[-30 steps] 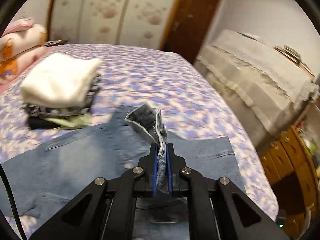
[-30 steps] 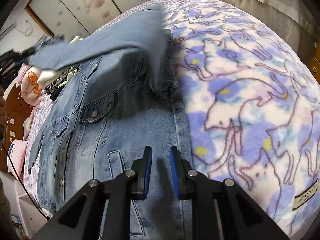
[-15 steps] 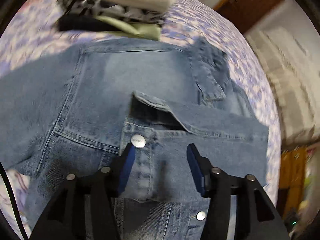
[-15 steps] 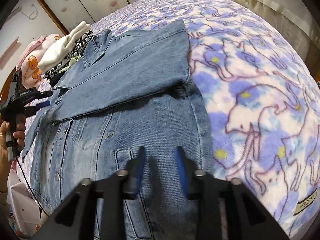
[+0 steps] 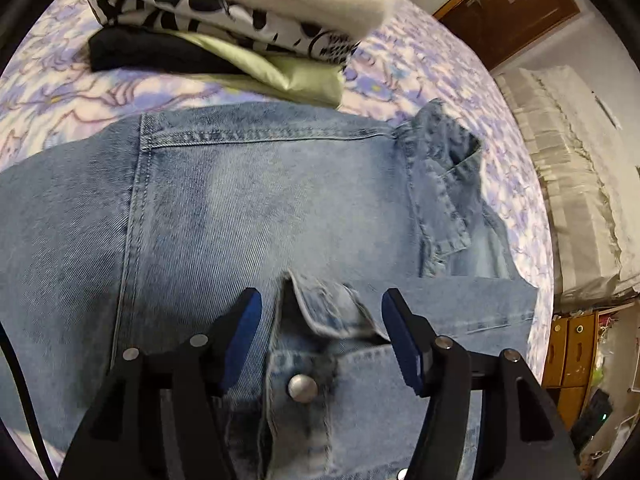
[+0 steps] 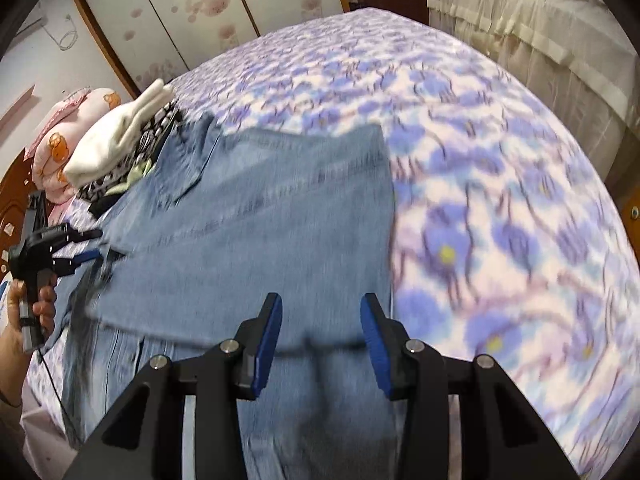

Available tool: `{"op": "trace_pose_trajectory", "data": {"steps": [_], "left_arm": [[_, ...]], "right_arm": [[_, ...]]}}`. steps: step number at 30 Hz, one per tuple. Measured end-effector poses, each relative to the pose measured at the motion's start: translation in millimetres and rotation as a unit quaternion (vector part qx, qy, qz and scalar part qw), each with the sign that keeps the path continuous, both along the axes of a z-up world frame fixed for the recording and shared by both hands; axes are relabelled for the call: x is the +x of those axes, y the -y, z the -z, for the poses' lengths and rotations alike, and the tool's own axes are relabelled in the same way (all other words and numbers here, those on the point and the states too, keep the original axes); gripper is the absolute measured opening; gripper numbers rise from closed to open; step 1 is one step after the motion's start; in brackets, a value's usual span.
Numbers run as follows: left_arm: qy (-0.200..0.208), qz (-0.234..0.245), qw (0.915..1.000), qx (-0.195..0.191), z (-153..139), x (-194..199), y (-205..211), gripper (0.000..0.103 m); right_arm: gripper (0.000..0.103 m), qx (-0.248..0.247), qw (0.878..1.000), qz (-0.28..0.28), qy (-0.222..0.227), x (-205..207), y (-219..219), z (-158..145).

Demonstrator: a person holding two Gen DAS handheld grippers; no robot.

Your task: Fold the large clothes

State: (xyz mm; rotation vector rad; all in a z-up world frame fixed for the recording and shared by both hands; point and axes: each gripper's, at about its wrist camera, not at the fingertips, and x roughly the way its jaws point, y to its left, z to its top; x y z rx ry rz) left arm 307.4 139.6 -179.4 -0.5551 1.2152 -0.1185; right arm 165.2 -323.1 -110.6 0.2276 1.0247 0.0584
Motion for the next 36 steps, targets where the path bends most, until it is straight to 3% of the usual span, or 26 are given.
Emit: {"op": "trace_pose_trajectory", "data": {"steps": [2,5,9,12,16,20,21,22,25,29,32,35,36], "left_arm": [[-0.009,0.005,0.9998,-0.015,9,4,-2,0.061],[-0.017,0.035,0.9992,-0.005,19,3,6,0.059],[-0.008,0.094,0.9948,0.038,22,-5,27,0.050],[0.000,0.122,0.9876,0.099,19,-9,42,0.039],[0.018,0.125,0.9853,0.114,7,-10,50,0.026],[0.066,0.149,0.9725,0.166,-17,-15,71,0.025],[0.077,0.153,0.9691,0.178,-23,-15,77,0.025],[0.080,0.153,0.9681,0.182,-25,-14,80,0.024],[0.095,0.141,0.9673,0.189,-35,-7,80,0.024],[0.110,0.125,0.9682,0.186,-32,2,75,0.024],[0.061,0.141,0.9628,0.223,5,7,79,0.025],[0.057,0.124,0.9685,0.209,8,6,72,0.029],[0.047,0.116,0.9724,0.197,4,5,68,0.036]], "right_arm": [[0.041,0.002,1.000,0.014,-0.003,21,7,3],[0.041,0.001,0.999,0.033,-0.012,47,20,11],[0.041,-0.006,0.998,0.053,-0.027,78,35,26],[0.041,0.005,0.996,0.072,-0.047,104,51,42],[0.041,0.047,0.994,0.078,-0.062,129,64,59],[0.041,0.049,0.995,0.067,-0.048,136,59,59],[0.034,0.048,0.996,0.061,-0.045,135,56,59],[0.013,0.044,0.997,0.049,-0.041,135,53,57],[0.008,0.010,0.999,0.043,-0.015,128,48,46],[0.007,0.003,0.997,0.072,0.016,121,56,37],[0.008,-0.026,0.998,0.060,-0.018,126,49,55],[0.013,-0.015,0.997,0.075,-0.026,123,53,46],[0.015,-0.007,0.996,0.080,-0.027,120,56,41]]}}
